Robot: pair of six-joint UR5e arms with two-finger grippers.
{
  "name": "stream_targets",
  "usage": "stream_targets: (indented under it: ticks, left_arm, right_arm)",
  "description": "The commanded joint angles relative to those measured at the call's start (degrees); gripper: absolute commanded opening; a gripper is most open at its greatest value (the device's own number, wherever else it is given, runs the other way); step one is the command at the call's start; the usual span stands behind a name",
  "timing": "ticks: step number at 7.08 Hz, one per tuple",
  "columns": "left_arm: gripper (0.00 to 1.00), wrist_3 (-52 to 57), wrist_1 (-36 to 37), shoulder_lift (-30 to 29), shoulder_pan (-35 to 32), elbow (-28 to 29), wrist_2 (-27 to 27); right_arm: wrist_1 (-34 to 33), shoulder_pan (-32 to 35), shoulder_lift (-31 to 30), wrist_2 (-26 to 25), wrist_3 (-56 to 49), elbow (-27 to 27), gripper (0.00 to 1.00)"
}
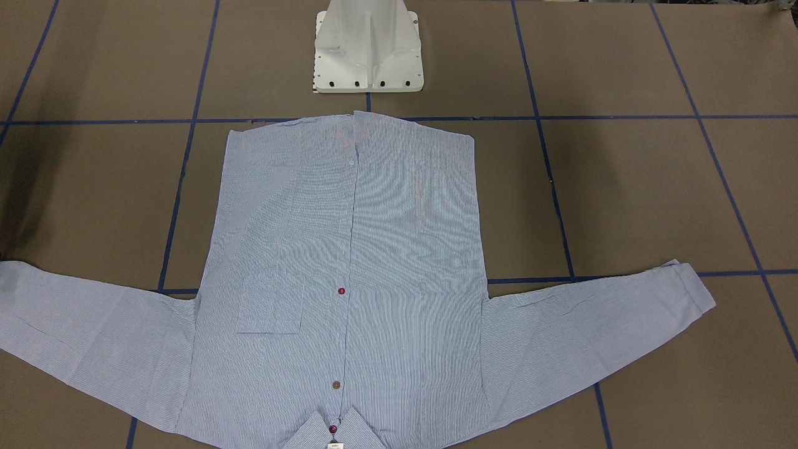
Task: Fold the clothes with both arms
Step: 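Lower the right gripper onto the cuff of the sleeve nearest it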
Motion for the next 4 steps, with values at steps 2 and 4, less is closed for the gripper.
stream_targets:
  ticks: [2, 4]
  left_arm:
    - [1.00, 0.0, 0.0, 0.0, 0.0, 0.0, 0.0]
    - [1.00, 0.0, 0.0, -0.1, 0.0, 0.0, -0.1]
  right_arm:
    - [0.0, 0.0, 0.1, 0.0, 0.1, 0.0, 0.51]
    - [-0.1, 0.0, 0.1, 0.0, -0.1, -0.1, 0.51]
